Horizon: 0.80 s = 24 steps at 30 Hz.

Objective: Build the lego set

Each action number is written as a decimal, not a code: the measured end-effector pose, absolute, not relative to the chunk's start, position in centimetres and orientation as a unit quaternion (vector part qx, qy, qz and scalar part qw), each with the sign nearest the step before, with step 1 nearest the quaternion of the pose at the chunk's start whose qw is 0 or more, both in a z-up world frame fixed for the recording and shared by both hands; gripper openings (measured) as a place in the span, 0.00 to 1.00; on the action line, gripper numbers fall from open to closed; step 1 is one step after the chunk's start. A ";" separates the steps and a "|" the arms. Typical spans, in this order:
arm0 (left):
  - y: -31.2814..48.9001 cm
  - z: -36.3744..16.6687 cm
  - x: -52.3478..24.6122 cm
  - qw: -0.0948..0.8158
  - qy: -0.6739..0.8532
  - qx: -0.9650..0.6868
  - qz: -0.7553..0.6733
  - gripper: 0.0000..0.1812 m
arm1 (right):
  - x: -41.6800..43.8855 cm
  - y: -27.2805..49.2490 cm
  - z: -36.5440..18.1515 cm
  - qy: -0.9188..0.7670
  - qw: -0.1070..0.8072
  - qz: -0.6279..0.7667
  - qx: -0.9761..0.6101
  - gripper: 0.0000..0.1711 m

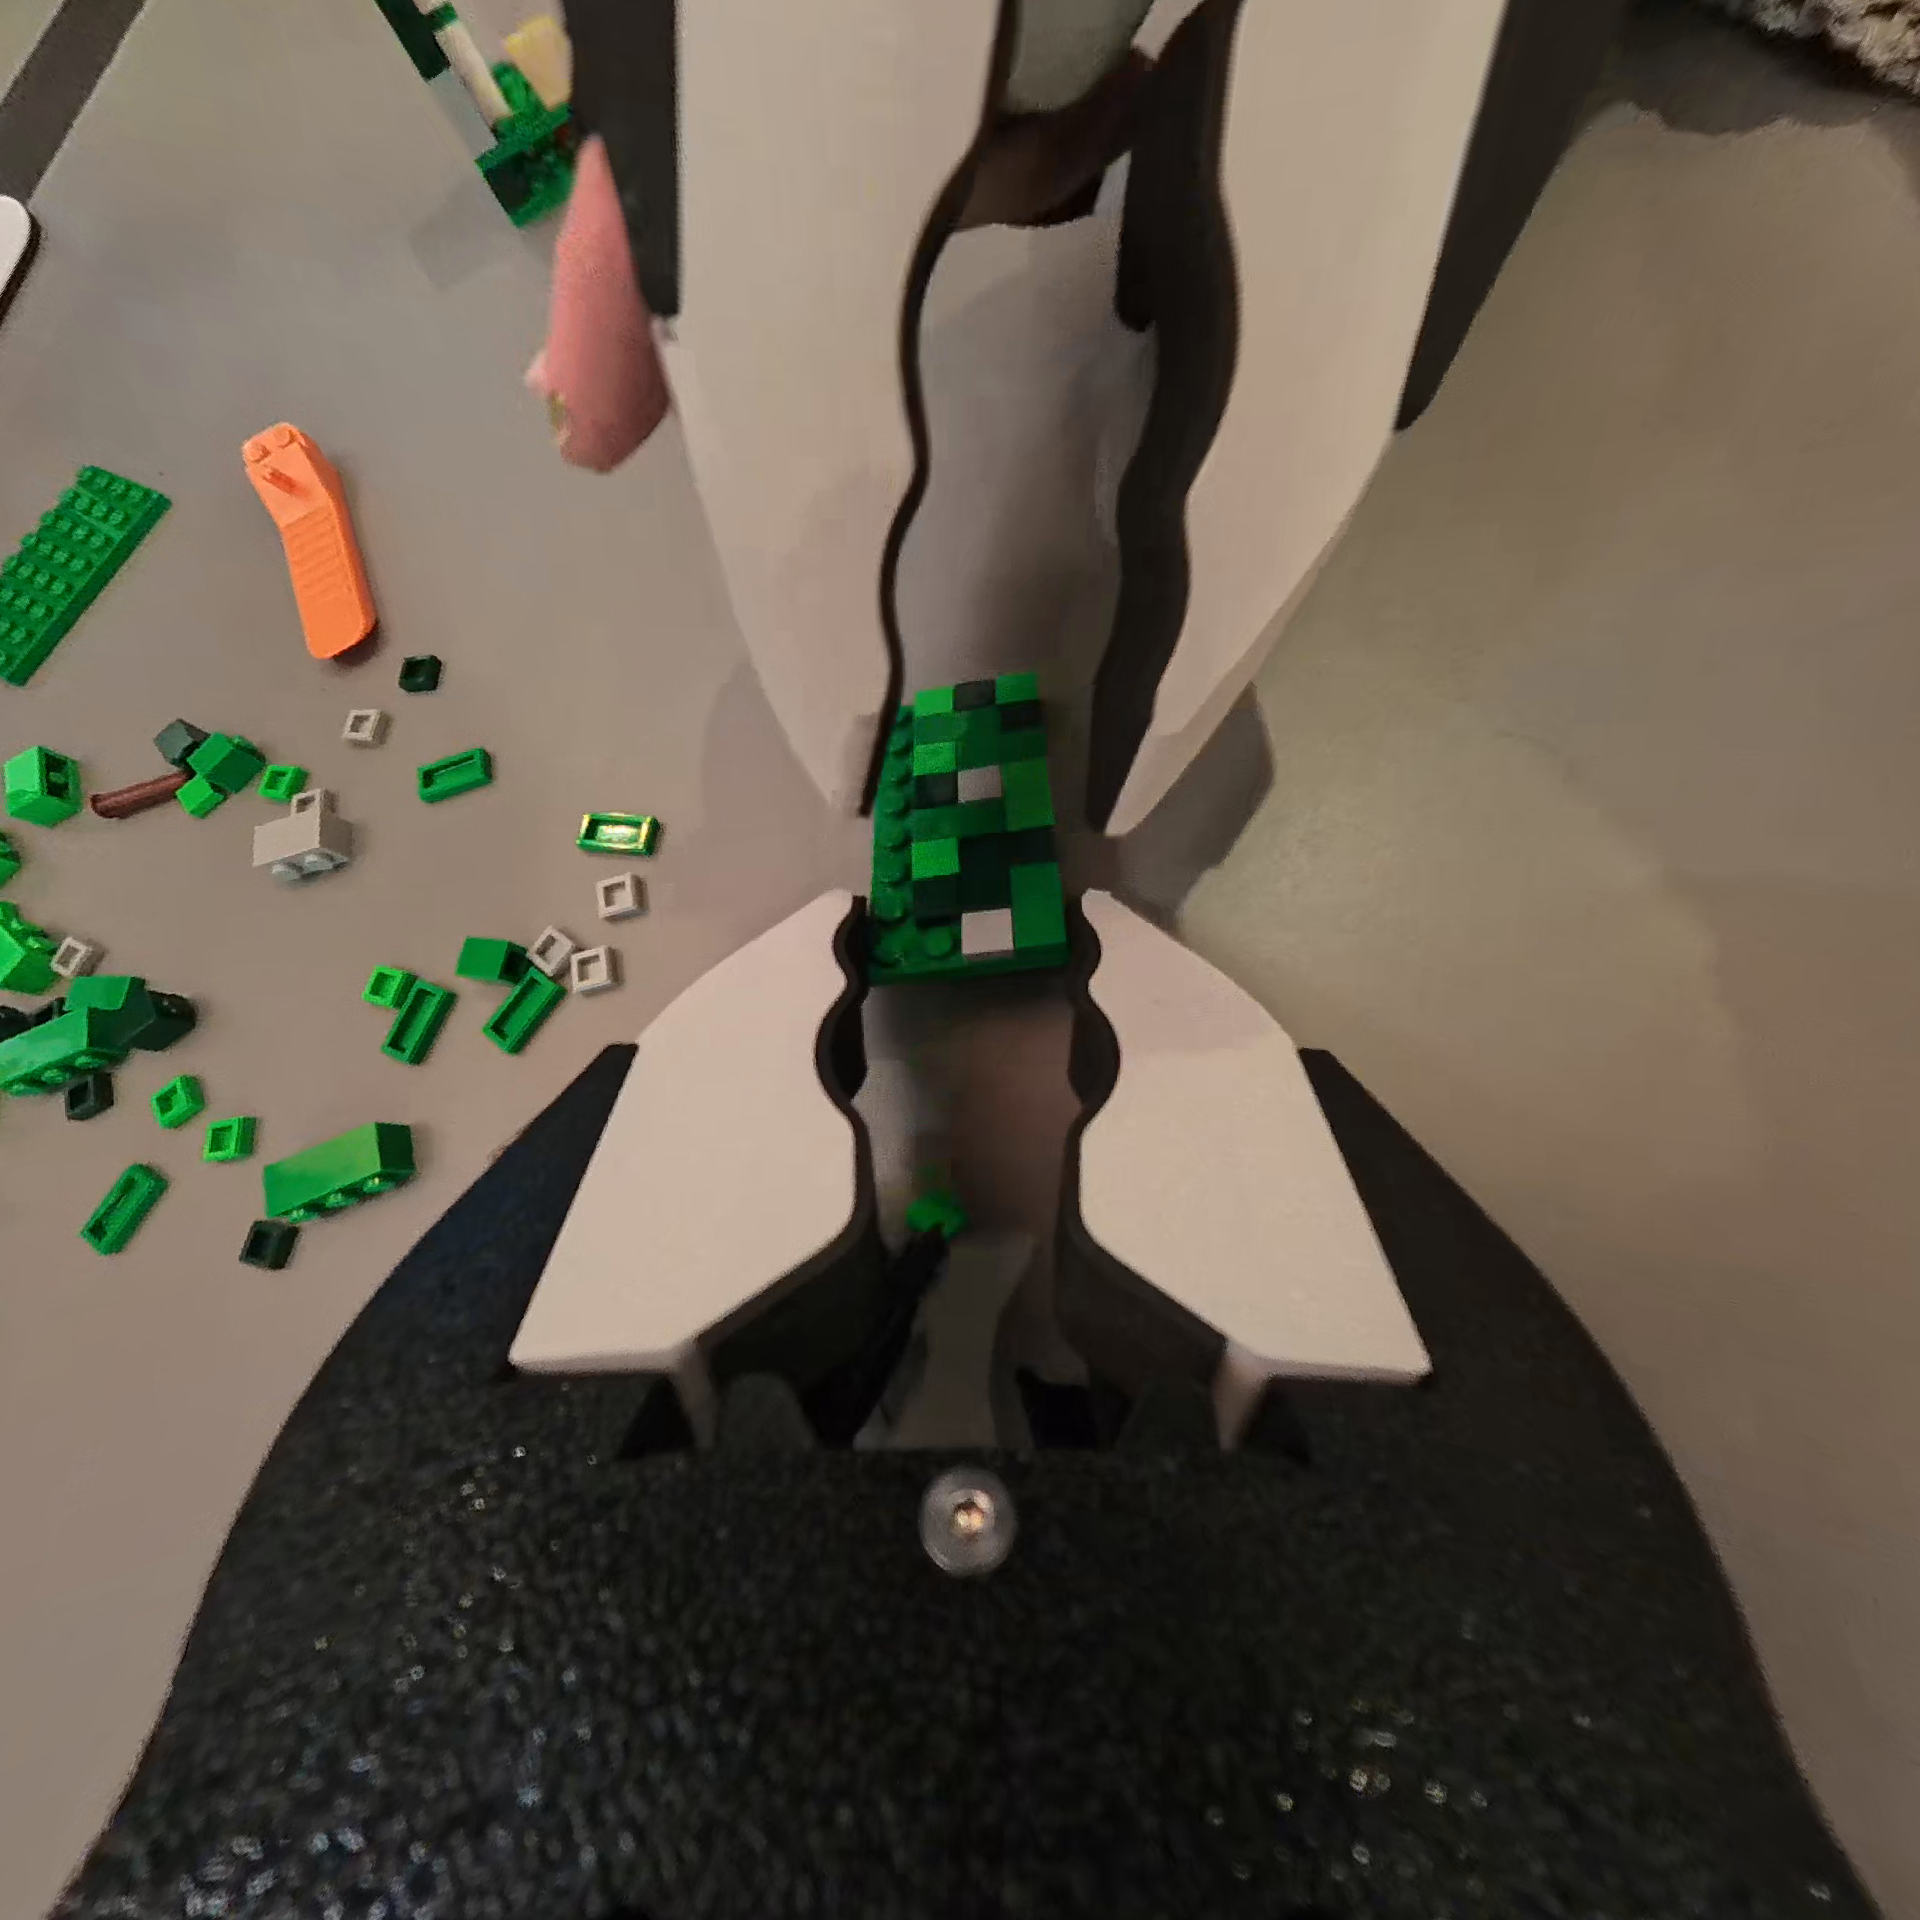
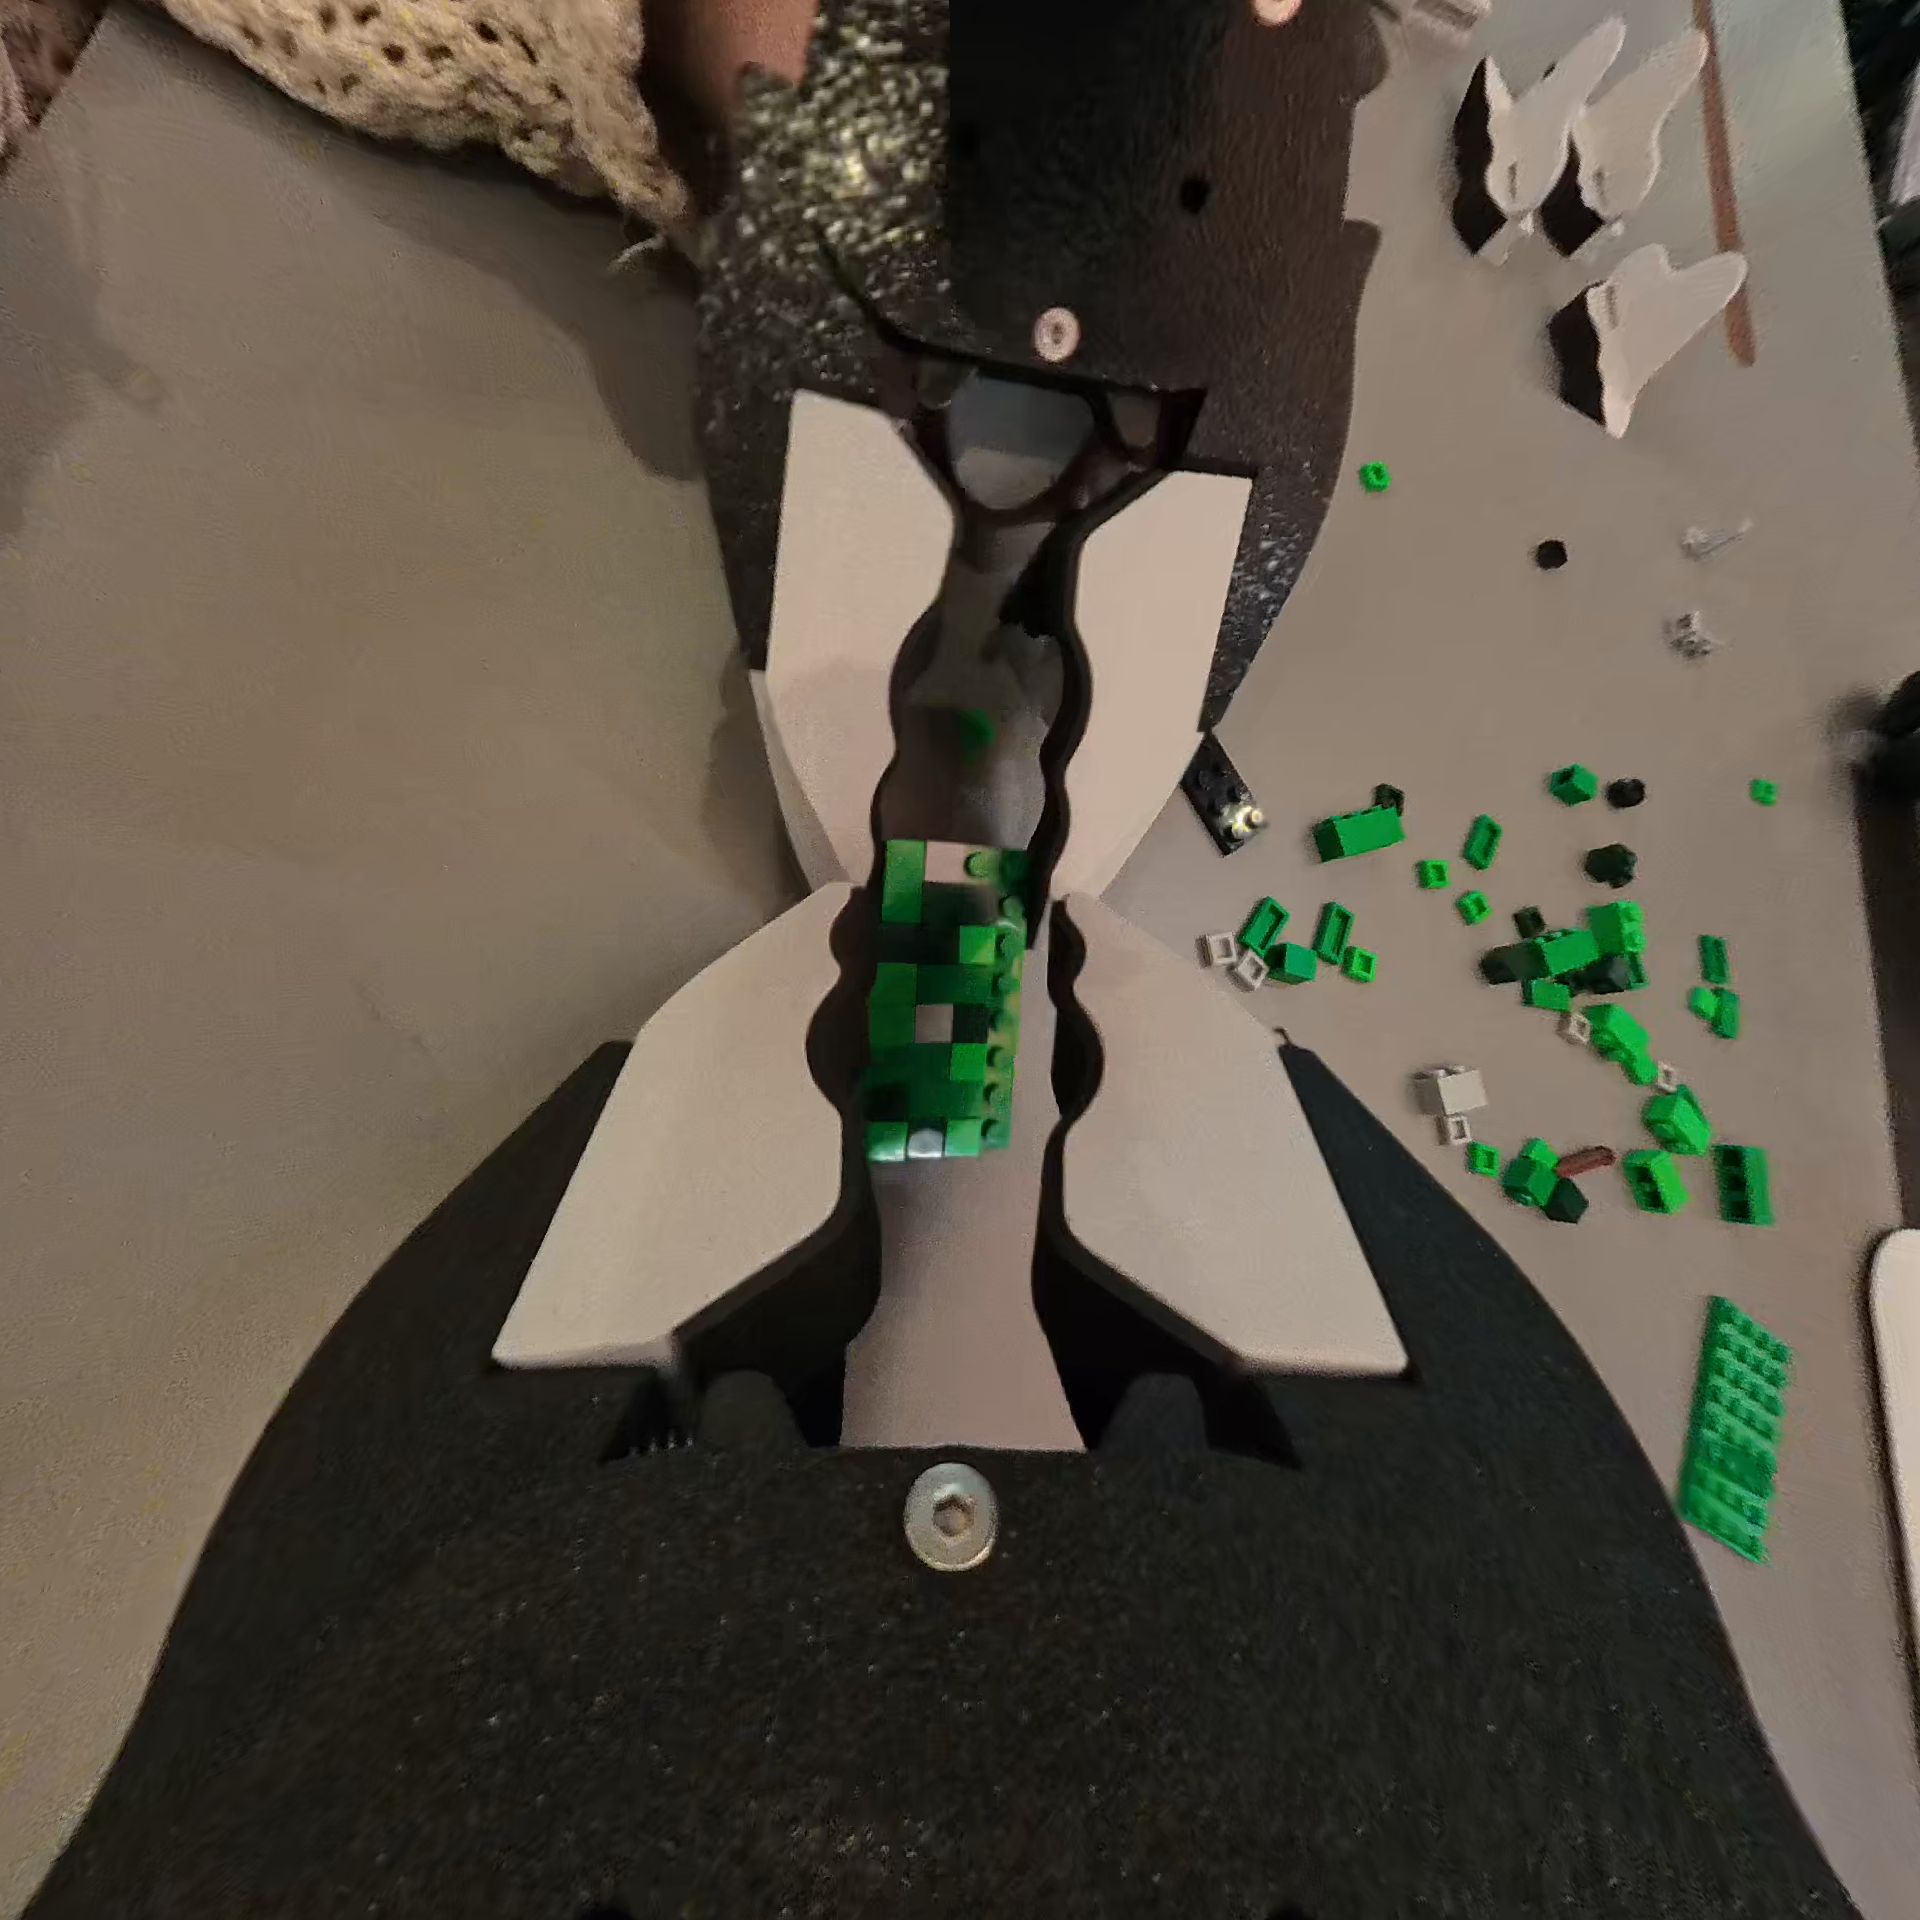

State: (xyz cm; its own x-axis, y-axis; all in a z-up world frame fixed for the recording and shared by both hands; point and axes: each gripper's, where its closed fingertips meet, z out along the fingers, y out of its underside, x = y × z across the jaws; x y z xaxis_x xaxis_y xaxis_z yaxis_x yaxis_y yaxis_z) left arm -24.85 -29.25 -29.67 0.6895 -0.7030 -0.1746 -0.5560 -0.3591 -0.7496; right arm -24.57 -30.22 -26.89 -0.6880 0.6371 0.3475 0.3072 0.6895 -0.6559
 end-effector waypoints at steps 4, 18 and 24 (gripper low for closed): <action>-29.2 -29.4 -25.4 0.422 0.383 -0.818 -0.076 0.20 | -23.6 -30.0 -27.4 -0.876 0.316 0.268 -0.247 0.19; -27.8 -23.7 -34.4 0.556 0.215 -0.803 0.025 0.20 | -28.1 -32.5 -29.5 -0.870 0.253 0.328 -0.268 0.09; -27.7 -24.4 -33.9 0.539 0.233 -0.809 0.024 0.20 | -29.5 -33.6 -29.9 -0.880 0.206 0.330 -0.274 0.08</action>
State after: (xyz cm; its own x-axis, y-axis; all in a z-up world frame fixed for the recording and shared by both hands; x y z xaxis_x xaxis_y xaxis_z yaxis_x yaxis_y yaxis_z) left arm -33.90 -27.68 -24.42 0.8907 -0.3508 -0.2890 -0.4018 -0.3105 -0.8615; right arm -29.47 -33.61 -29.94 -0.7647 0.6181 0.1820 0.3460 0.6321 -0.6933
